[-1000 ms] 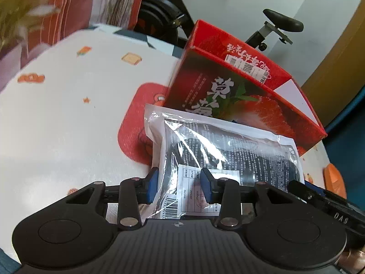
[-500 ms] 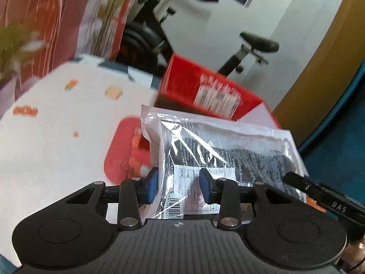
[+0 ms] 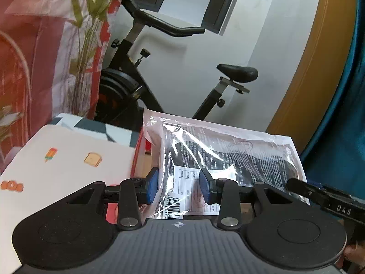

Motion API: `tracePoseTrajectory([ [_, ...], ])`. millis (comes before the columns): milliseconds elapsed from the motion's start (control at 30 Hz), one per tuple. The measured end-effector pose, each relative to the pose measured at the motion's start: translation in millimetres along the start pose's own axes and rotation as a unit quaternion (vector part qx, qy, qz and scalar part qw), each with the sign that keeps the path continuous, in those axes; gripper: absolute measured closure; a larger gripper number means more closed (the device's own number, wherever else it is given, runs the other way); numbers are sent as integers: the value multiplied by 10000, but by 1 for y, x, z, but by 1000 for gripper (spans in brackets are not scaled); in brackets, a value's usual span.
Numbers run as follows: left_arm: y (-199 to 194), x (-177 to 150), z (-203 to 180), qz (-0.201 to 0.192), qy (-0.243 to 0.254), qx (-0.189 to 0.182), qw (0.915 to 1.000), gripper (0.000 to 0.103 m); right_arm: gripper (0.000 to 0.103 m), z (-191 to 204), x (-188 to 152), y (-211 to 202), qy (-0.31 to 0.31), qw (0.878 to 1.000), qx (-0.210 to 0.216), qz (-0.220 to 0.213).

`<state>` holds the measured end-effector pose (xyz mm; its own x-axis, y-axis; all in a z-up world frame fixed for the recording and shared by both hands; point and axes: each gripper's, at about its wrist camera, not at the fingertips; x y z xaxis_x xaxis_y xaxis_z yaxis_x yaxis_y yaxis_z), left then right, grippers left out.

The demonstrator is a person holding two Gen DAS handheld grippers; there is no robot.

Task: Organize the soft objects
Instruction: 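Lift the clear bag with the left tool and carry it over the red box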

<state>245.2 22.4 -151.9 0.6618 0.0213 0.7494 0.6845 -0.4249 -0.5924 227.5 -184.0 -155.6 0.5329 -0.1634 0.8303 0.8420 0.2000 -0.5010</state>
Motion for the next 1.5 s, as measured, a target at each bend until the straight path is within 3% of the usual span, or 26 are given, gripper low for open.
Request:
tracePoseTrajectory([
  [300, 25, 12, -17, -3, 572, -47, 9984, 59, 63, -13, 15, 15, -296, 9990, -335, -24],
  [533, 51, 33, -13, 219, 533, -175, 9982, 59, 63, -33, 35, 35, -342, 9989, -304, 76],
  [733, 70, 60, -9, 239, 386, -323, 9984, 59, 63, -61, 62, 56, 25, 9999, -113, 102],
  [900, 96, 80, -6, 346, 423, -212, 9983, 59, 63, -73, 82, 86, -255, 9992, -142, 263],
  [1100, 134, 95, -1, 671, 612, 51, 9959, 59, 63, -82, 91, 130, -423, 9964, -191, 707],
  [1233, 156, 98, 4, 1059, 587, 233, 9924, 59, 63, -94, 88, 157, 101, 9933, -132, 1141],
  [1367, 157, 92, 2, 1311, 815, 303, 9876, 59, 63, -95, 78, 167, 233, 9888, -126, 1466],
  [1500, 157, 84, 6, 1568, 727, 277, 9846, 59, 63, -95, 67, 171, 318, 9826, -169, 1821],
])
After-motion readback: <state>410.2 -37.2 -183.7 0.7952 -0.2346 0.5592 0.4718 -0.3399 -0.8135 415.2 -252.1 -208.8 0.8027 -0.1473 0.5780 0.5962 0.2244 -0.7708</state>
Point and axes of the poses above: each gripper's, at about its wrist camera, not at the fingertips, and y roughly the way its jaws point, z to its left, x to its top, and after that the axes turned 9 degrees about z, right-handed
